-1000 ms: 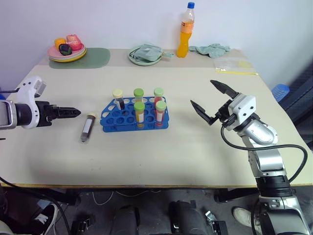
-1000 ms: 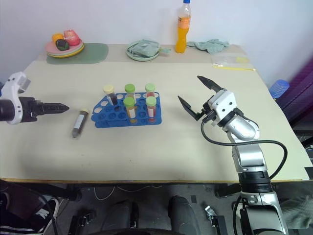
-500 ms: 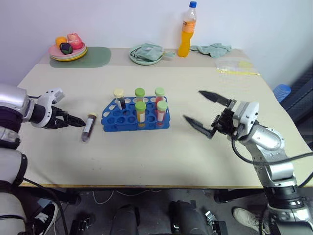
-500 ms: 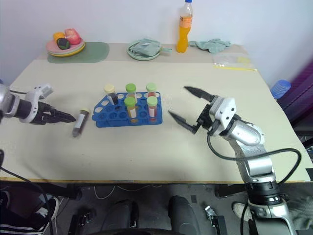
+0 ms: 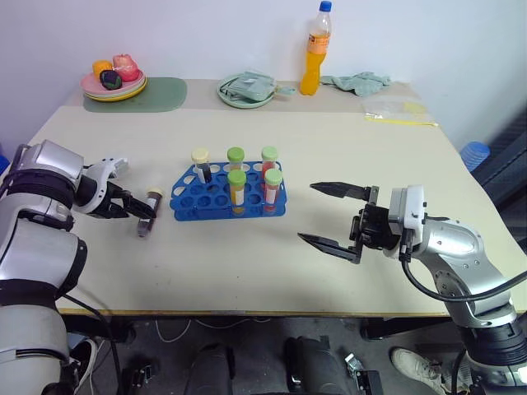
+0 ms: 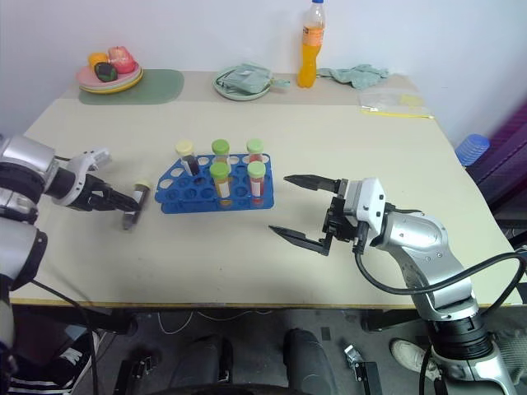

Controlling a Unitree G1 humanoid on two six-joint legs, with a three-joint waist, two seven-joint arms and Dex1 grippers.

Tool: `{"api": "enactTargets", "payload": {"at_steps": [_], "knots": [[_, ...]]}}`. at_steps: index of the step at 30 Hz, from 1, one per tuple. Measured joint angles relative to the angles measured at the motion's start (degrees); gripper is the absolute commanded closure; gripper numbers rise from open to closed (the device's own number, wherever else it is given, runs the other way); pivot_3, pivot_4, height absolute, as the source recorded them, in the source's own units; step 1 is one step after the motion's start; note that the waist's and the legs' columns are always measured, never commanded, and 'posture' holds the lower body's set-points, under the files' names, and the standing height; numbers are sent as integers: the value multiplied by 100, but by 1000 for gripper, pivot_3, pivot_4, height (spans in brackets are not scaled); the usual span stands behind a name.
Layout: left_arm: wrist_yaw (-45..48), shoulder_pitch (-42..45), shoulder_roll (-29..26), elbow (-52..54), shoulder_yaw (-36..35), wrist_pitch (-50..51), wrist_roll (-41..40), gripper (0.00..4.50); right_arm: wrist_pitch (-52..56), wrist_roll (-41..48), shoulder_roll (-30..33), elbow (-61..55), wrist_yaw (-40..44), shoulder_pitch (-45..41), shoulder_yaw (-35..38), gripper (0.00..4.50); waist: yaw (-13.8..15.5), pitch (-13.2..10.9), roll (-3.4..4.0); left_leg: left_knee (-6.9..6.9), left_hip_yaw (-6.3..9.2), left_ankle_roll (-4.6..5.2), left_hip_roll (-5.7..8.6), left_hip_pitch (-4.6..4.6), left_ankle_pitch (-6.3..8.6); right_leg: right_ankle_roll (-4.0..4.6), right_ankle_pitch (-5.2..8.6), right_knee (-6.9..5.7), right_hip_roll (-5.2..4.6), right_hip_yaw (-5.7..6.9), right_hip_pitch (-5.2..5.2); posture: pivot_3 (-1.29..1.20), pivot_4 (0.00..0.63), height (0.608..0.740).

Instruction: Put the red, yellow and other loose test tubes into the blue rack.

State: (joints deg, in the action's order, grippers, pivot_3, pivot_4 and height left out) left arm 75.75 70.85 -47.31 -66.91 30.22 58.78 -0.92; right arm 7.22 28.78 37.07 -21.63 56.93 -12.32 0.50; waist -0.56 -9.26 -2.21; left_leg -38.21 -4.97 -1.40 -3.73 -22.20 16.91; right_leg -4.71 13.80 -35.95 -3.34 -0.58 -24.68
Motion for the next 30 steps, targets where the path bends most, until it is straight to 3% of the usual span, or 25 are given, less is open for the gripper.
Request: {"api": "enactTargets", "payload": {"at_steps": [9,12,17,18,24,30], "knots": [[-118,255,355,-433,-360,-275,368,29,-326,-167,-9,230,318,264,-46,0,-23,-2,-4,-3,3,0,0,-2,0,-3,-2,-3,1,3,0,0,150,740],[-132,255,424,-469,-469,-305,448,877,-396,-233,-32,273,309,267,-65,0,-24,-1,-4,-3,5,0,0,0,0,-4,-2,-6,2,3,0,0,150,740],[-242,244,467,-617,-672,-297,580,3405,-387,-310,-53,275,249,262,-120,0,-17,-1,-5,-3,5,0,0,-1,0,-15,-9,-6,1,3,0,0,150,740],[-242,242,467,-626,-687,-291,594,3728,-381,-324,-53,275,242,257,-130,0,-15,-1,-5,-3,5,0,0,-1,0,-15,-8,-6,1,4,0,0,150,740],[-484,241,450,-683,-997,-198,649,3752,-371,-387,-61,311,177,73,-168,0,-20,-1,-4,-3,6,0,0,0,0,-17,-10,-8,2,4,0,0,150,740],[-2351,241,-121,-695,-2560,-290,92,3752,-386,-504,-97,428,51,60,-184,0,-47,-3,-9,-2,8,0,-3,2,0,-25,-14,-13,1,7,-1,0,150,740]]}}
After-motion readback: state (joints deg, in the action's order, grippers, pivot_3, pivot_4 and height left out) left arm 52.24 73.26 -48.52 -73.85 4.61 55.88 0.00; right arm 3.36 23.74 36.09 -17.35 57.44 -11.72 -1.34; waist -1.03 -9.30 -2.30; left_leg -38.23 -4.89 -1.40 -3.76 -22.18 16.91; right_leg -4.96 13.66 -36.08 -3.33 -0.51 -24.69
